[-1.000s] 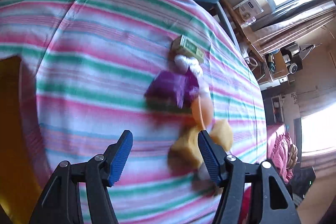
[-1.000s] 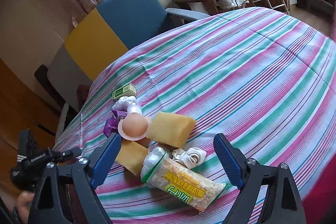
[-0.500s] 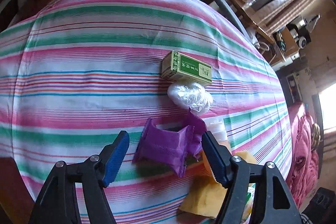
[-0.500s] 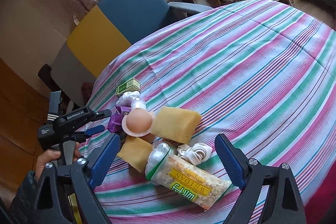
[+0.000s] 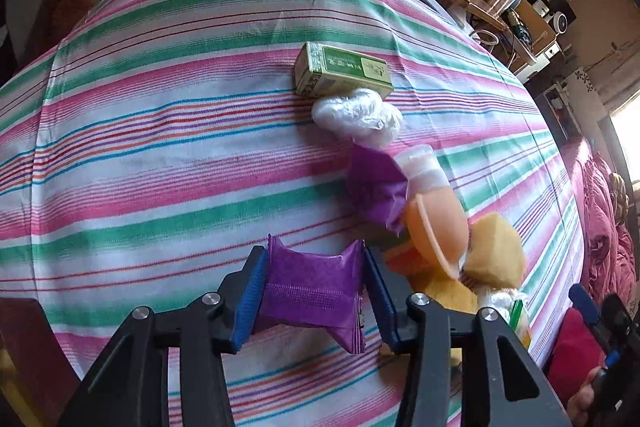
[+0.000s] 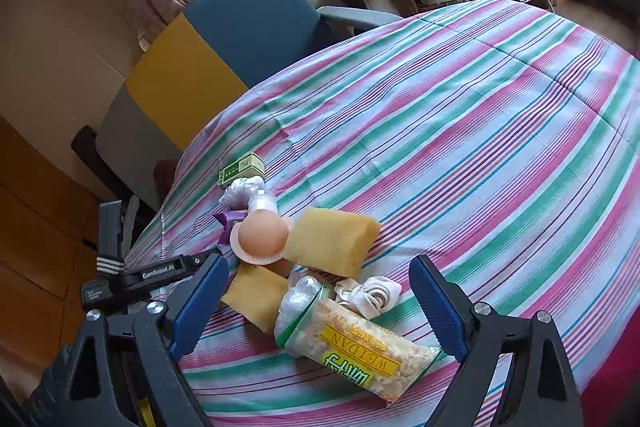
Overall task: Organize objects
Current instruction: 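Carry the purple packet with the left tool and drop it in the tray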
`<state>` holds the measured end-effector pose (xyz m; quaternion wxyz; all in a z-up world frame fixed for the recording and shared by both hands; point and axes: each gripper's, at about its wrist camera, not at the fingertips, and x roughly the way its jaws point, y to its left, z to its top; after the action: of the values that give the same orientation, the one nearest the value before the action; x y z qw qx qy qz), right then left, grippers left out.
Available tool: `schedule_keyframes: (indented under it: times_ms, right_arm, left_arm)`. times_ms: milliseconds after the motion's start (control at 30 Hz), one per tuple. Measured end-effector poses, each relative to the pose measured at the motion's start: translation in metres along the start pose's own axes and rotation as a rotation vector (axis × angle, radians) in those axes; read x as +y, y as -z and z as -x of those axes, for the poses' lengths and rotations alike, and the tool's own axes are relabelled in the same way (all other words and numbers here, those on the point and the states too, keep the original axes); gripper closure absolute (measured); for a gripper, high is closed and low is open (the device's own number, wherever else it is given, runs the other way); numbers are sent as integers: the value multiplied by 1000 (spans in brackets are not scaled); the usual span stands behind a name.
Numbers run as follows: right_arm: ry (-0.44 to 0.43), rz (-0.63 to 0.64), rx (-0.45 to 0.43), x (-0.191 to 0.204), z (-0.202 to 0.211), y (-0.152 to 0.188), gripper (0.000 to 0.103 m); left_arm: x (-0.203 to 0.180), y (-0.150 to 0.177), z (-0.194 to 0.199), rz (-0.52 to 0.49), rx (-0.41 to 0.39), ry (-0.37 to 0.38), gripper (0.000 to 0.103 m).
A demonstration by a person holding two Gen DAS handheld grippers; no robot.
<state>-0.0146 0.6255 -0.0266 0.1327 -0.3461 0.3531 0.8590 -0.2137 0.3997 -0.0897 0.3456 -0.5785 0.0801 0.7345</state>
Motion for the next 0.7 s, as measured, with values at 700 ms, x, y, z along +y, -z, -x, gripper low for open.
schedule_keyframes:
  times_ms: [700]
  right_arm:
    - [40, 103, 194, 13, -28, 18, 15]
  left_arm:
    - [-6, 106, 130, -26, -182, 86, 55]
